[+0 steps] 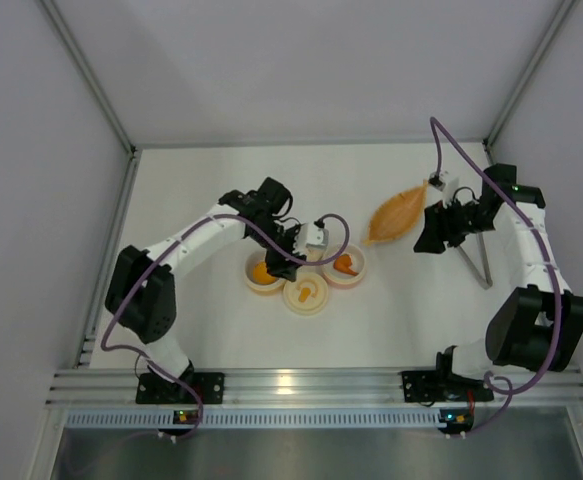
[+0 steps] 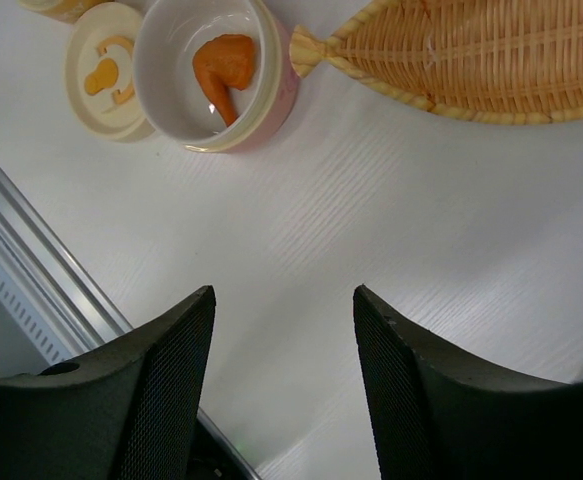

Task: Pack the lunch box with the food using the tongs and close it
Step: Pick up the box lid from the center of the board.

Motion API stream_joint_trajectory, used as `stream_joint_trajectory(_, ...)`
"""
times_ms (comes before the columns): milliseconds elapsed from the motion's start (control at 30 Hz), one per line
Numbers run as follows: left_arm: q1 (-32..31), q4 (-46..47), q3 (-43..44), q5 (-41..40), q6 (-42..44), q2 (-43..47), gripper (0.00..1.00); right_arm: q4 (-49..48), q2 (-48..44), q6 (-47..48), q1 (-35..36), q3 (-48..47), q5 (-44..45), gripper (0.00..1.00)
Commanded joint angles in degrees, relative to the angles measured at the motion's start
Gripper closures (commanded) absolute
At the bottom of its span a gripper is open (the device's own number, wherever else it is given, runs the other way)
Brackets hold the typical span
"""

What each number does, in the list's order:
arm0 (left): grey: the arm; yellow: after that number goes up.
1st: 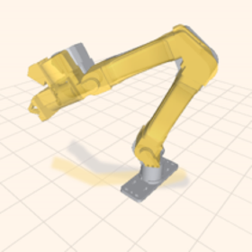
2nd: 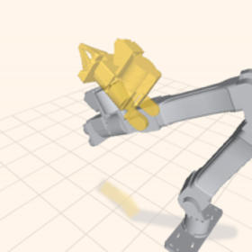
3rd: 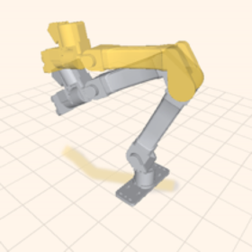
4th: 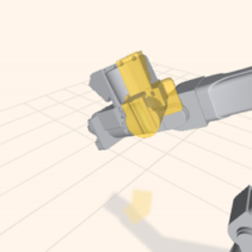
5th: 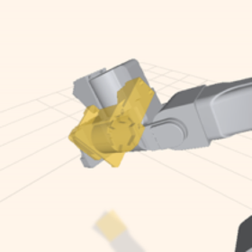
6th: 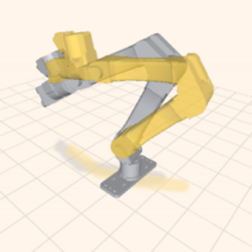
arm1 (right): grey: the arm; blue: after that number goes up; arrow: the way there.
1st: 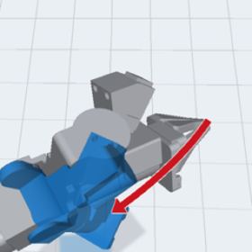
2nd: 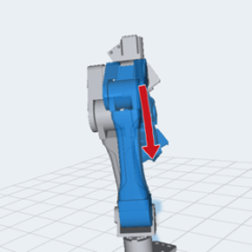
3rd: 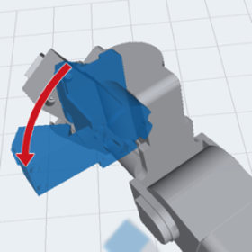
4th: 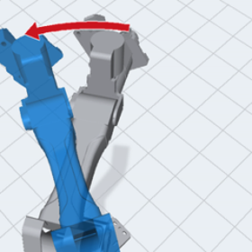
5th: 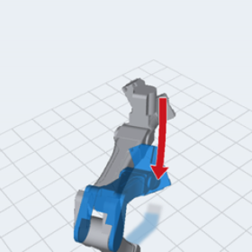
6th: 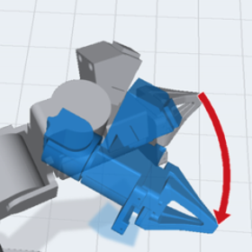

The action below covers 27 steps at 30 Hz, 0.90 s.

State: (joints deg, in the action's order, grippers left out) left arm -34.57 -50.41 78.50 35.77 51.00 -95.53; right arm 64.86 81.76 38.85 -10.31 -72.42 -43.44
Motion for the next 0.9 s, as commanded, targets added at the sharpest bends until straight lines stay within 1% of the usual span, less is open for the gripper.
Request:
stream_joint_trajectory(0, -0.77, -6.96, 4.02, 6.59, 12.26, -6.05, 0.41, 1.75, -0.63, 1.31, 0.02, -1.31, -2.35, 0.43)
stream_joint_trajectory(33, -0.77, -8.81, 5.25, 7.46, 13.84, -7.47, 0.38, 2.2, -0.37, 1.49, -0.06, -1.93, -2.44, 0.43)
stream_joint_trajectory(67, -0.77, -12.13, 7.96, 7.82, 16.73, -8.87, 0.37, 2.72, -0.11, 1.75, -0.33, -2.11, -2.61, 0.43)
stream_joint_trajectory(133, -0.77, -15.31, 10.7, 8.7, 20.25, -12.83, 0.37, 3.51, 0.16, 2.28, -0.68, -2.02, -2.61, 0.44)
stream_joint_trajectory(200, -0.77, -16.73, 13.77, 8.88, 20.63, -15.99, 0.37, 3.61, 0.16, 2.37, -1.03, -1.76, -2.35, 0.44)
stream_joint_trajectory(400, -1.12, -14.72, 16.42, 7.22, 19.22, -21.45, 0.41, 4.4, 0.51, 2.98, -1.56, -1.32, -1.83, 0.44)
stream_joint_trajectory(533, -2.08, -17.0, 18.0, 6.86, 20.45, -23.74, 0.42, 4.75, 1.47, 3.16, -2.26, -2.02, -1.56, 0.44)
stream_joint_trajectory(600, -2.43, -16.21, 18.01, 6.68, 19.4, -24.35, 0.39, 4.84, 1.83, 3.25, -2.61, -2.28, -1.65, 0.44)
stream_joint_trajectory(633, -2.61, -15.69, 17.92, 6.77, 18.53, -24.36, 0.35, 5.01, 2.09, 3.34, -2.7, -2.37, -1.73, 0.44)
stream_joint_trajectory(733, -2.87, -12.87, 17.48, 6.33, 16.94, -24.62, 0.3, 5.19, 2.36, 3.42, -2.88, -2.28, -1.74, 0.44)
stream_joint_trajectory(867, -3.49, -11.03, 16.43, 4.75, 16.85, -24.97, 0.29, 5.1, 2.27, 3.69, -3.4, -1.93, -1.47, 0.44)
